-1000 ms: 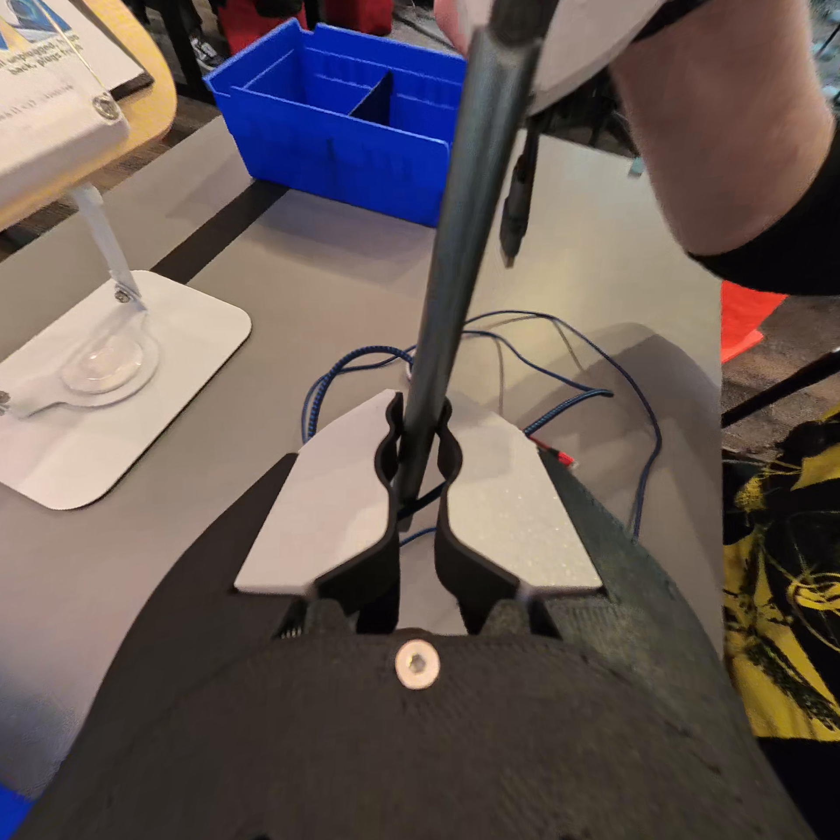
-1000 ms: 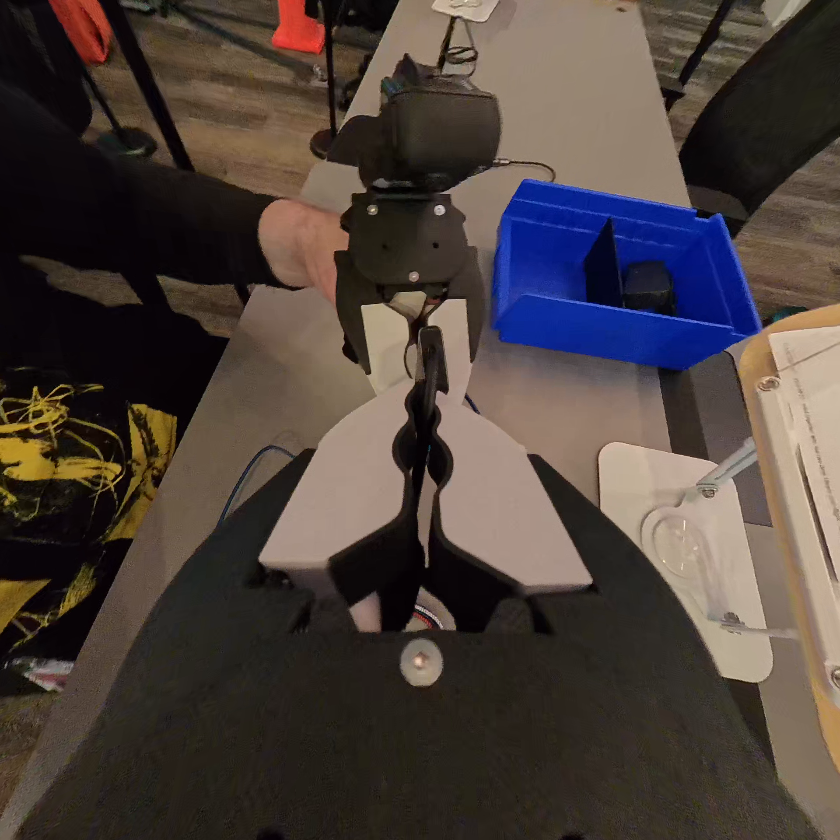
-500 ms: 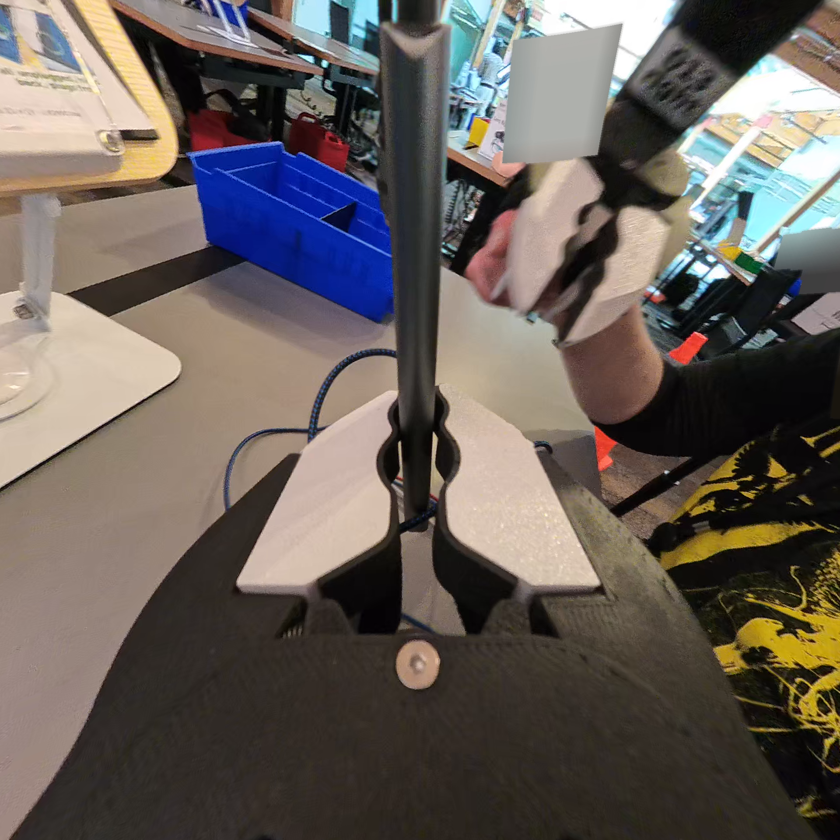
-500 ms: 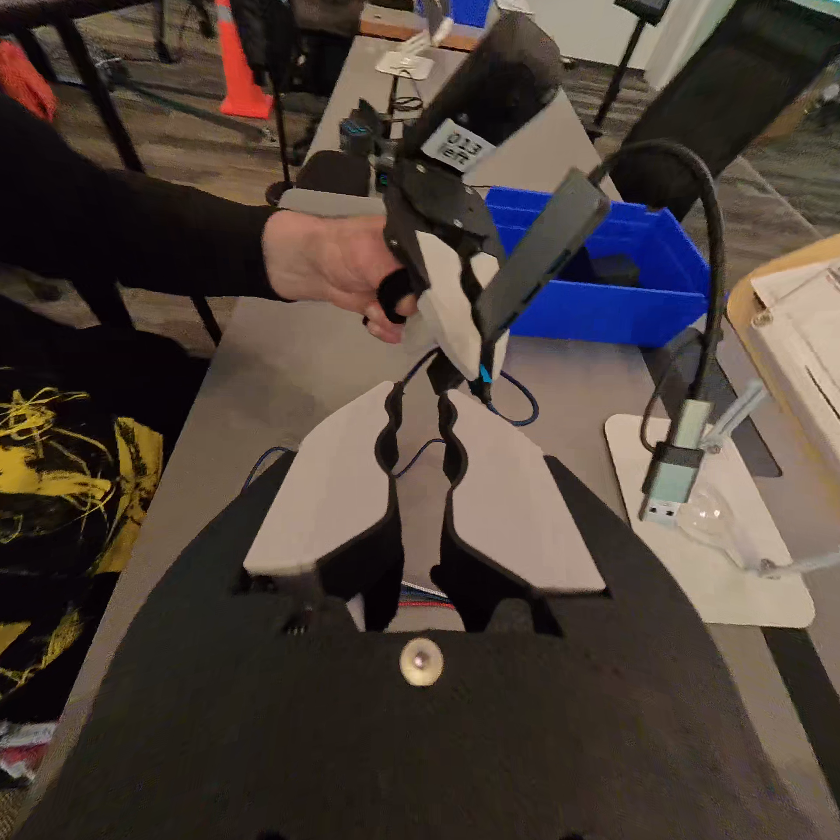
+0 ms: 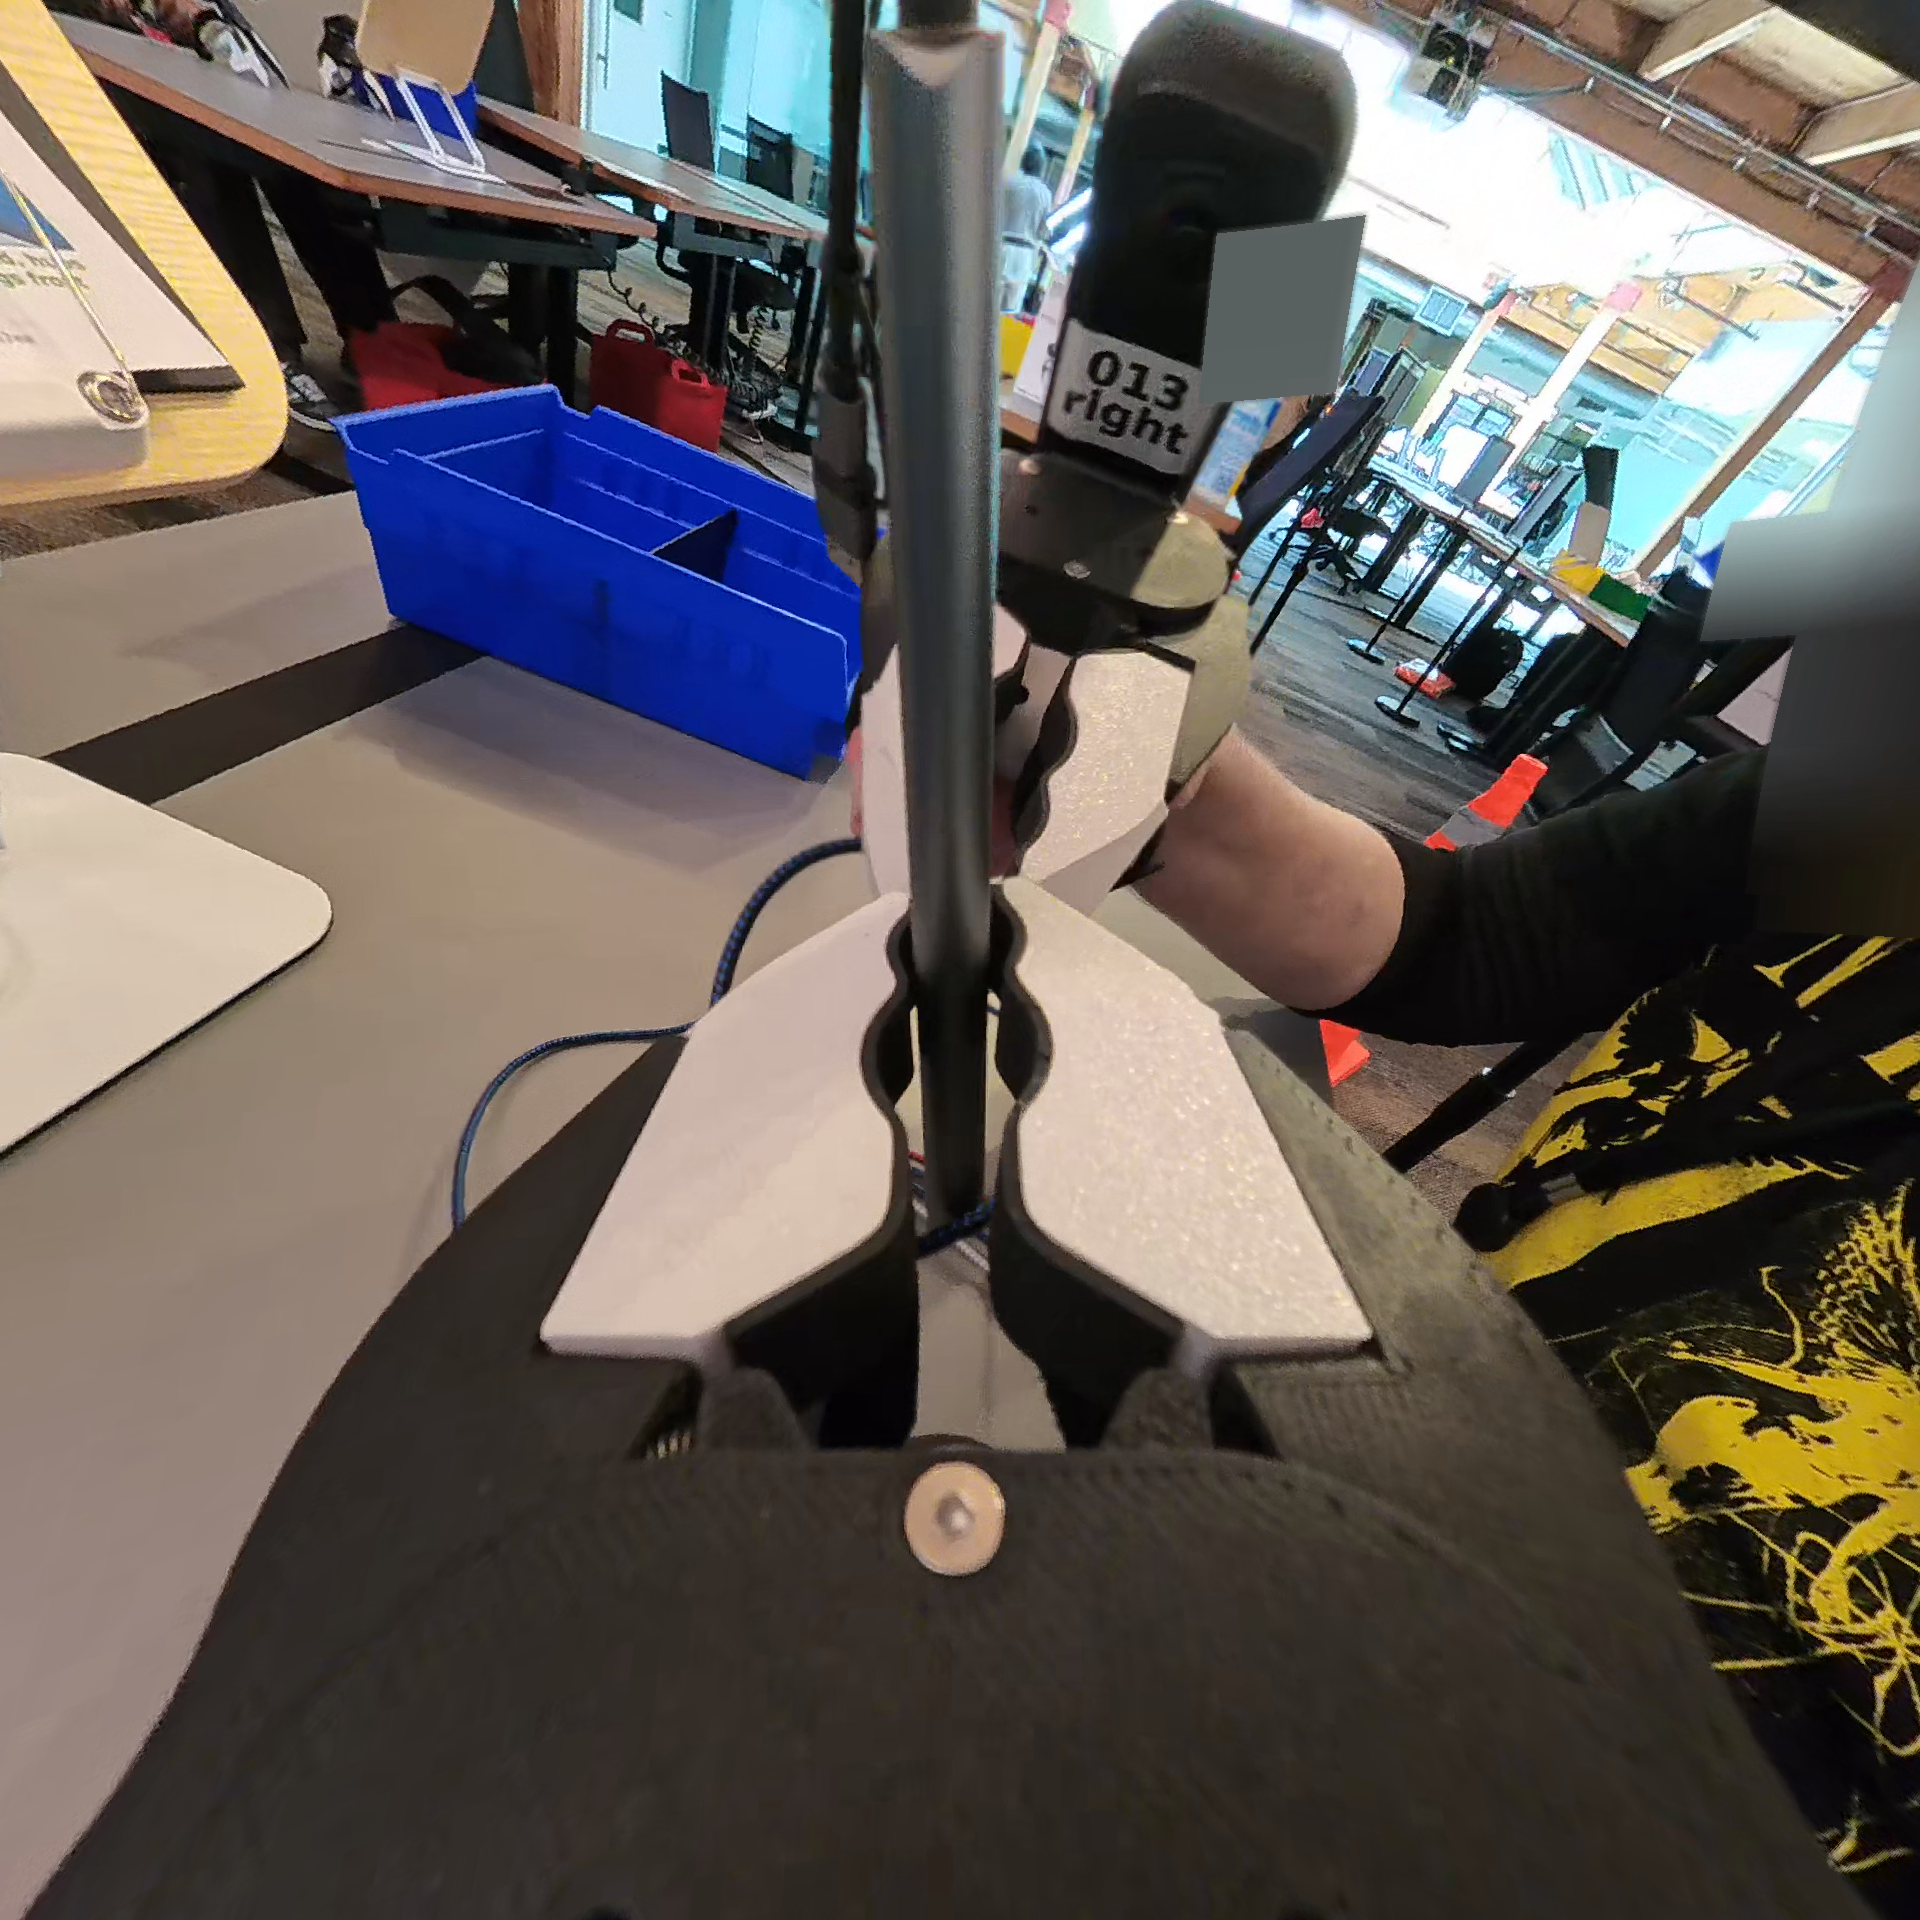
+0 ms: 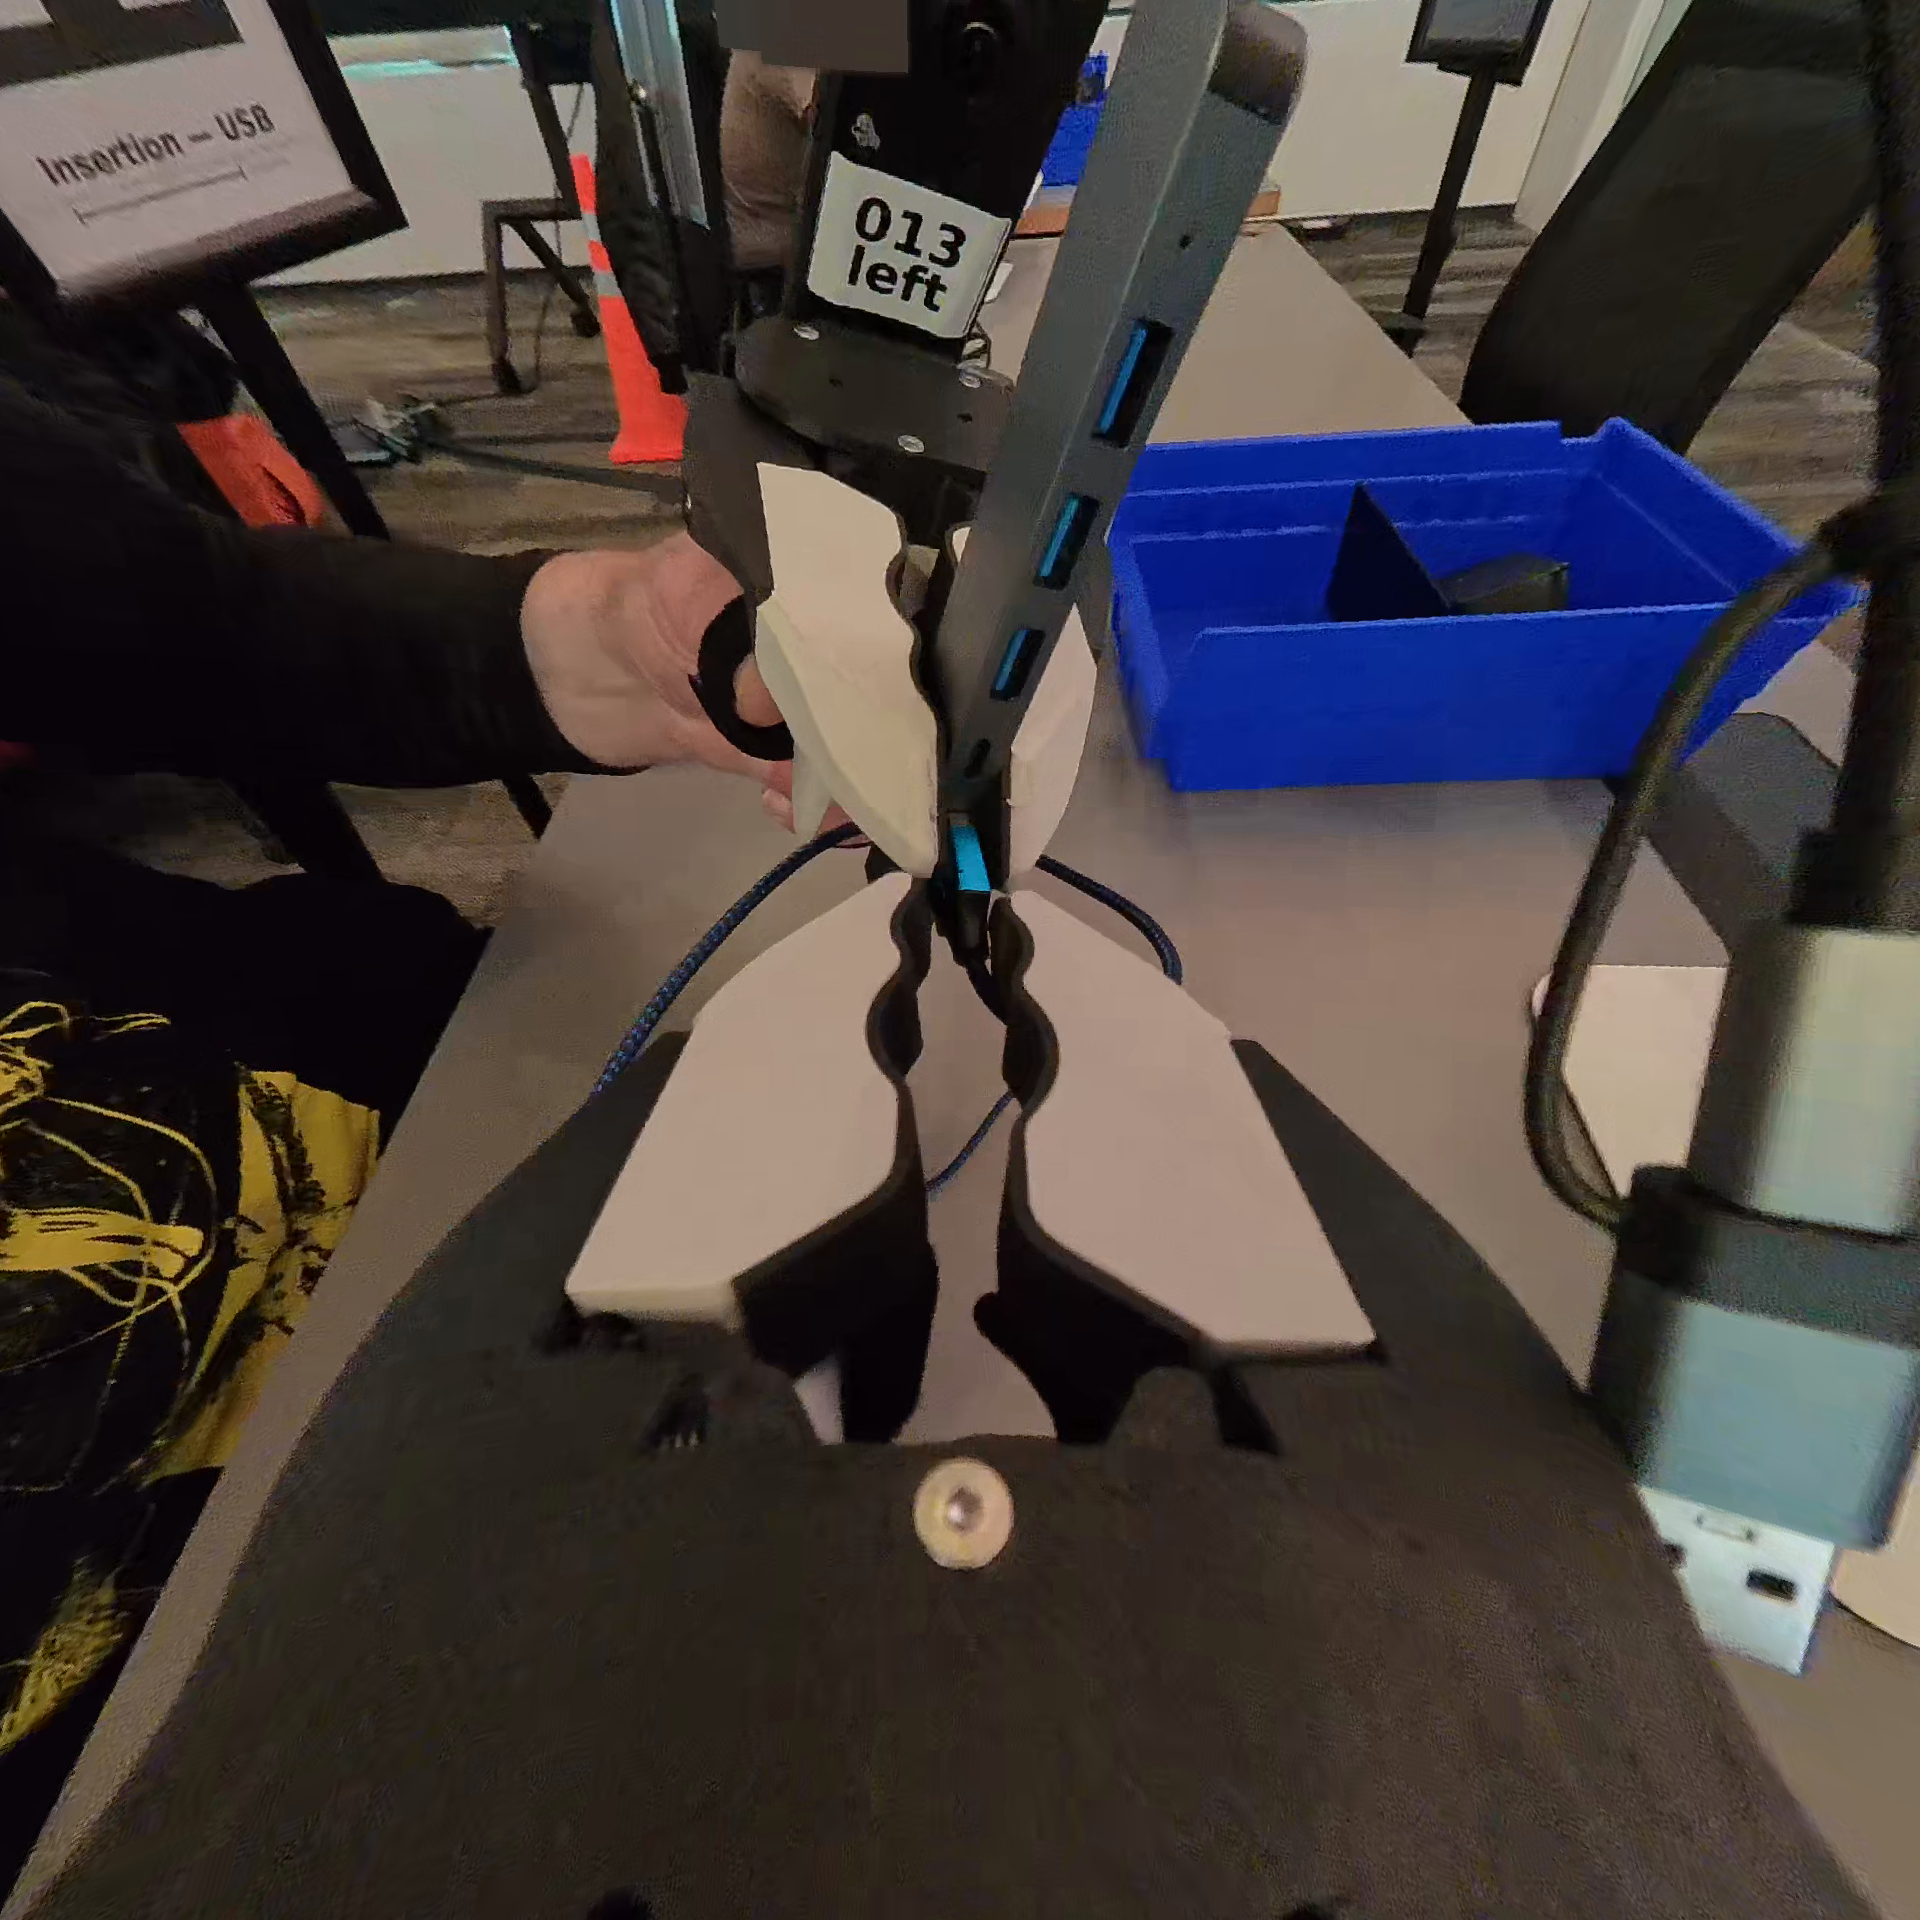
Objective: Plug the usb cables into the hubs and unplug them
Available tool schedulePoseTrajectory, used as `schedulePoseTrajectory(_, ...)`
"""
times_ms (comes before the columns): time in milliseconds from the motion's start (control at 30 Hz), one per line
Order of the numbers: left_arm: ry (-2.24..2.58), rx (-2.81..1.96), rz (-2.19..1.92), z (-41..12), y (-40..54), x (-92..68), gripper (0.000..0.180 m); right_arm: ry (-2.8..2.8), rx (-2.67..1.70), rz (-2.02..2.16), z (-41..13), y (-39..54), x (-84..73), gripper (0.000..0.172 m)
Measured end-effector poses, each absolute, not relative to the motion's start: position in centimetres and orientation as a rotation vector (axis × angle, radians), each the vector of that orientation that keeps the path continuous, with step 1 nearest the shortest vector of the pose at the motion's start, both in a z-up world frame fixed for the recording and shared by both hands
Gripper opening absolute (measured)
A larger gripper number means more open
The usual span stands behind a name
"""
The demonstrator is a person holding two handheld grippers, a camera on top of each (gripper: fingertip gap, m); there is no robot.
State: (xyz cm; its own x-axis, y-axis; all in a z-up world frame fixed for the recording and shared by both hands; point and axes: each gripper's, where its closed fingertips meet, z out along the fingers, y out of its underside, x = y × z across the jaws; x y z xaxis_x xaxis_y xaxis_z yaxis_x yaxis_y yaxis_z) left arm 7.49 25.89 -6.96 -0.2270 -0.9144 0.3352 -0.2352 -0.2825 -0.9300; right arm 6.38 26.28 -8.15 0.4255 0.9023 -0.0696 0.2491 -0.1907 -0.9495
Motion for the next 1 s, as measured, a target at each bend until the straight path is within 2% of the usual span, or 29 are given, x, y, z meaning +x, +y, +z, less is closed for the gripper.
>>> schedulePoseTrajectory(133, 1.429, -1.435, -1.525, -6.7, 25.8, 7.4, 0.011, -0.993, -1.659, 0.974, -8.2, 25.8, 5.9, 0.005)
schedulePoseTrajectory(600, 1.639, -1.407, -1.358, -7.1, 24.1, 6.5, 0.012, -1.037, -1.614, 0.99, -8.0, 24.2, 5.7, 0.006)
schedulePoseTrajectory(700, 1.514, -1.431, -1.357, -5.8, 27.0, 4.5, 0.012, -0.947, -1.585, 1.006, -6.8, 24.3, 8.7, 0.006)
schedulePoseTrajectory(833, 1.584, -1.41, -1.281, -5.9, 26.3, 4.7, 0.012, -1.011, -1.677, 0.872, -7.6, 23.7, 10.6, 0.006)
schedulePoseTrajectory(1000, 1.484, -1.444, -1.307, -5.7, 28.3, 4.0, 0.012, -0.92, -1.683, 0.714, -4.7, 23.5, 15.8, 0.006)
